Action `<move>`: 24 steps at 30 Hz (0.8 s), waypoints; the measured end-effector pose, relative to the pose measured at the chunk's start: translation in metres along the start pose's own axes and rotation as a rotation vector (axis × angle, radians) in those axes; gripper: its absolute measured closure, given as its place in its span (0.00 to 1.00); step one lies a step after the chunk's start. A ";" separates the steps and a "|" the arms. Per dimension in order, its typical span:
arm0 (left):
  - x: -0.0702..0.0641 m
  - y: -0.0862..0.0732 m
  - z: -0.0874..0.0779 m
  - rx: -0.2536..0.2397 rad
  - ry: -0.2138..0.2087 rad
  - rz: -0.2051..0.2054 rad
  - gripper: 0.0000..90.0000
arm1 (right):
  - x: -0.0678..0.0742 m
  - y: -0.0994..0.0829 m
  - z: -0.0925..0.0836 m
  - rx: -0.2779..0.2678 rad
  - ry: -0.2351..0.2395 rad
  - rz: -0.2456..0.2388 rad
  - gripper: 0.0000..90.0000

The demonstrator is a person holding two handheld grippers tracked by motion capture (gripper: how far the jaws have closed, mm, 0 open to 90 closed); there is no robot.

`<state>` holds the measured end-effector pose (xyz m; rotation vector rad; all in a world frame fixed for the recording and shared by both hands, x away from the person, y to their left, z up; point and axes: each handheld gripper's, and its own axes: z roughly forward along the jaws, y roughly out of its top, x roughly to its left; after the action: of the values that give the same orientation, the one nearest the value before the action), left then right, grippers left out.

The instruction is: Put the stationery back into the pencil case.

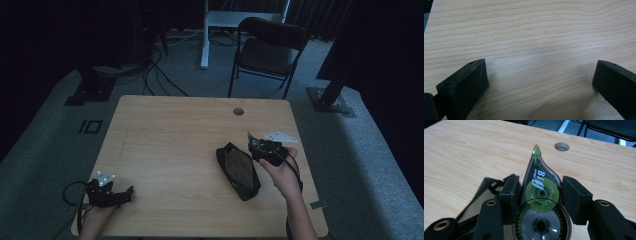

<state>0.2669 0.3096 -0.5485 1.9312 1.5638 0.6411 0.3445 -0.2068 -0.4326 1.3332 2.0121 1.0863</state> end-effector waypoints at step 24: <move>0.000 0.000 0.000 -0.001 0.000 -0.001 0.00 | 0.037 -0.017 0.017 0.073 0.064 -0.021 0.55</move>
<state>0.2669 0.3095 -0.5485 1.9301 1.5640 0.6411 0.3331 -0.1707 -0.4555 1.3263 2.1258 1.0676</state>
